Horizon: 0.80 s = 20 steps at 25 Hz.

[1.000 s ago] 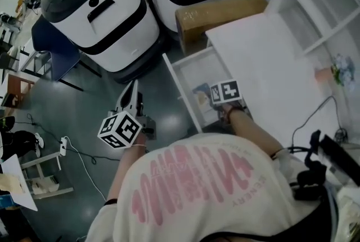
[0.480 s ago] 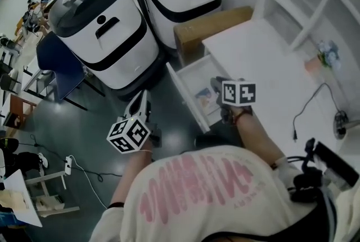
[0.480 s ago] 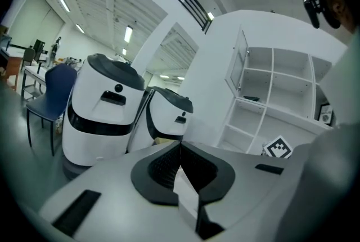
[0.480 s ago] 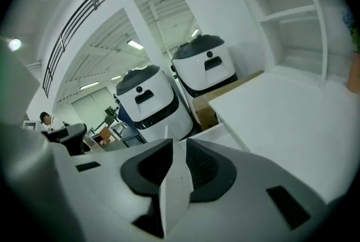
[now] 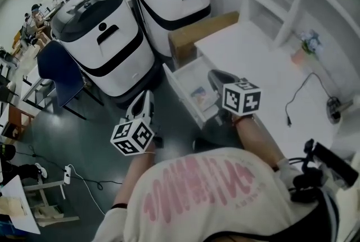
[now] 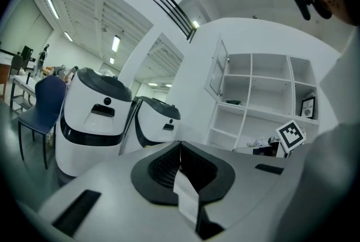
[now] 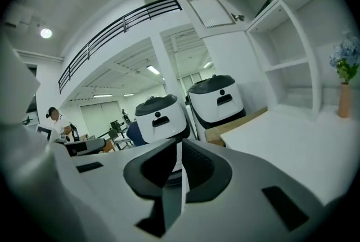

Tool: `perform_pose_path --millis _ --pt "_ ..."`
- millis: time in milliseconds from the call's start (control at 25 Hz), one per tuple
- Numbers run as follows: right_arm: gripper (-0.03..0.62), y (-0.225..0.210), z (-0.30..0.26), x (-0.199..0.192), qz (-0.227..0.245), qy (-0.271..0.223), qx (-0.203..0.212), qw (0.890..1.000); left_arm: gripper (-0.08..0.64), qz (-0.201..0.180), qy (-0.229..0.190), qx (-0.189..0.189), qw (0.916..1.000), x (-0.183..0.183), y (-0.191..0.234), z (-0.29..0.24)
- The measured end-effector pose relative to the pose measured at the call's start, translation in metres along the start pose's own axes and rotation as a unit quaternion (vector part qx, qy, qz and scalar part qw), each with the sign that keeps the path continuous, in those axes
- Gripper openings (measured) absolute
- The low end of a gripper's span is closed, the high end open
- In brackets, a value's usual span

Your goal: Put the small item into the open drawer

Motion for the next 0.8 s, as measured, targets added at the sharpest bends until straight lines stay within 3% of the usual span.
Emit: perform_pose_path --millis 280,800 --pt "0.032 0.025 0.039 -0.013 0.029 0.007 0.004 1.000 0.029 -0.006 -0.005 -0.014 0.9999 0.004 -0.016 0.039" --pt "0.025 0.031 0.088 -0.036 0.021 0.023 -0.018 0.999 0.029 0.005 0.006 -0.027 0.9996 -0.011 -0.035 0.080"
Point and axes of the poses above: the fingertips, and each gripper's own axes: z backward along the fingers, y to its left, x out of its top, the point moved 8 cm from there along z, backward along the fingers, and after that the axes turned 10 degrees about -y, right-handed, at the moved point
